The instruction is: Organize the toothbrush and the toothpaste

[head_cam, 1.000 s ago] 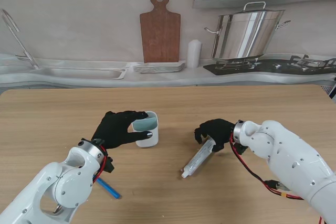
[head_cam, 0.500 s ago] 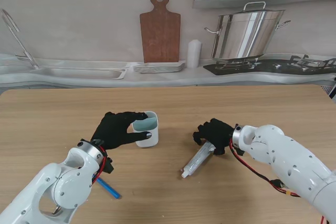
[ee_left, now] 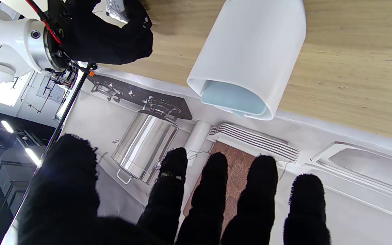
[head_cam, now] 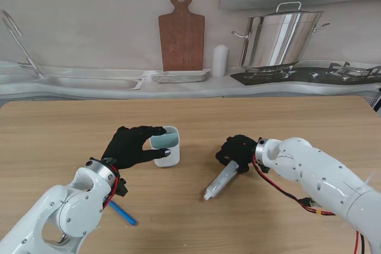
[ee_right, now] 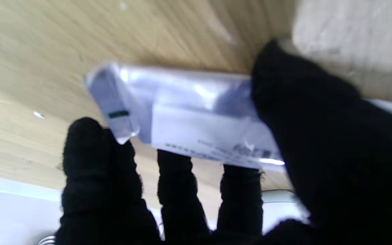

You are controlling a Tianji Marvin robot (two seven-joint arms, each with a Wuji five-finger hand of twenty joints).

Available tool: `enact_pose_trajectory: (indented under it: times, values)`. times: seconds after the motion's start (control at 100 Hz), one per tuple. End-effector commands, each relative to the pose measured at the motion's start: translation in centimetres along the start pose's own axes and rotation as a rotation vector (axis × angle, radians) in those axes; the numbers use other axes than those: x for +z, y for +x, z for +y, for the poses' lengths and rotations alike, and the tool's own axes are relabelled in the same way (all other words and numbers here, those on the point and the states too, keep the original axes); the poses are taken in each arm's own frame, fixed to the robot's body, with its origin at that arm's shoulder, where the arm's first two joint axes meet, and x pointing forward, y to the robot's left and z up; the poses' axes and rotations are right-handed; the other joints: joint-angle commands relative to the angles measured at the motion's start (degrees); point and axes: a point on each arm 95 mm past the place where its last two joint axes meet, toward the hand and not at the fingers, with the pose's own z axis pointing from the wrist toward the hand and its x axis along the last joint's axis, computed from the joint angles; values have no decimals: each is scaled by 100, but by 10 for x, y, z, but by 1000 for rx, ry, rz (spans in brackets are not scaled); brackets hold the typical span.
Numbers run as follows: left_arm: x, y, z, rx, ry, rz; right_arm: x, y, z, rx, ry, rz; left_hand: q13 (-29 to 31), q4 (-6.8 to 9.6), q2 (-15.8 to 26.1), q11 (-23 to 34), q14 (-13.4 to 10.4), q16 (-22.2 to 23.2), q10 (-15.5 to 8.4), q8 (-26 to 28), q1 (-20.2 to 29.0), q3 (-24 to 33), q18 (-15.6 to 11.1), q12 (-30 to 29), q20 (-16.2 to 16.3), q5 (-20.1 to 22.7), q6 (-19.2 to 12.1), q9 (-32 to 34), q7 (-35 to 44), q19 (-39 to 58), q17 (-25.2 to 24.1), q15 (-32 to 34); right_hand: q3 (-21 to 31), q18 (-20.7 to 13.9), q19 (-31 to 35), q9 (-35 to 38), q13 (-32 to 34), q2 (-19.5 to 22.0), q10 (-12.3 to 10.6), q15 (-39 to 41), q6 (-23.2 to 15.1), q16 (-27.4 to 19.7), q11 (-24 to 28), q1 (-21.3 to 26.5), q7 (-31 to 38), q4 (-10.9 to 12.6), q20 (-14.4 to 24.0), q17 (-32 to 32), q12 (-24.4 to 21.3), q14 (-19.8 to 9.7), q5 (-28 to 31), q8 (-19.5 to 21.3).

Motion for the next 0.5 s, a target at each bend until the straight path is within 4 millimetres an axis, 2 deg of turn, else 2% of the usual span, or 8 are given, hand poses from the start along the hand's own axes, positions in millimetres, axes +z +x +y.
enact_pose_trajectory:
  times: [0.0,0.08,0.13,0.17,0.21,0.4,0.49]
  values:
    - [-1,5,-2,-5,-6,14,-15,15,-76,44,202,7,126,-75,188,-1,-67,92,-68,100,48,-60,71,187,107,138,-152,184,35,59,-20,55,571,-130,185,576,3013,-130,-532,723,-420,-358,791,732,535,-86,-125,338,26,-1737,512,182]
    - [-2,5,-1,-5,-8,16,-16,14,-75,54,198,6,128,-75,182,3,-61,93,-39,102,49,-61,82,190,108,145,-152,199,39,61,-16,53,571,-91,270,715,3232,-342,-515,962,-411,-425,959,927,578,-85,-198,664,135,-1774,684,315]
    - [-2,5,-1,-5,-8,16,-16,12,-74,65,195,-5,135,-74,184,4,-62,96,-44,104,50,-60,79,191,108,151,-156,205,42,62,-14,55,571,-13,323,725,3308,-378,-472,1135,-377,-416,1091,1059,625,46,-247,840,297,-1781,742,463]
    - [-1,5,-1,-5,-7,17,-17,11,-74,75,190,-19,130,-74,185,1,-60,96,-46,104,47,-61,83,191,108,150,-156,203,42,60,-17,52,571,31,432,738,3405,-393,-433,1320,-363,-467,1156,1160,586,216,-342,1039,537,-1810,799,696]
    - [-1,5,-1,-5,-7,17,-19,10,-73,91,184,-37,137,-73,188,3,-67,97,-69,105,51,-58,82,193,108,151,-158,210,43,60,-16,54,571,60,529,712,3532,-390,-281,1451,-352,-462,1264,1295,610,341,-390,1246,741,-1853,854,850]
    - [0,6,0,-4,-13,23,-25,5,-68,207,148,-125,166,-72,185,9,-76,105,-53,113,49,-59,75,199,113,162,-170,230,58,71,-6,62,571,65,728,699,3917,-186,-85,1825,-299,-382,1575,1874,776,1082,-443,1865,1434,-2194,1216,1574]
    - [1,6,0,-5,-16,24,-28,4,-64,268,128,-154,171,-69,187,13,-74,109,-85,117,59,-53,85,203,117,166,-160,237,65,78,-7,64,570,128,718,720,3916,-53,-56,1994,-283,-293,1610,2025,640,1484,-374,1955,1663,-2253,1373,2284]
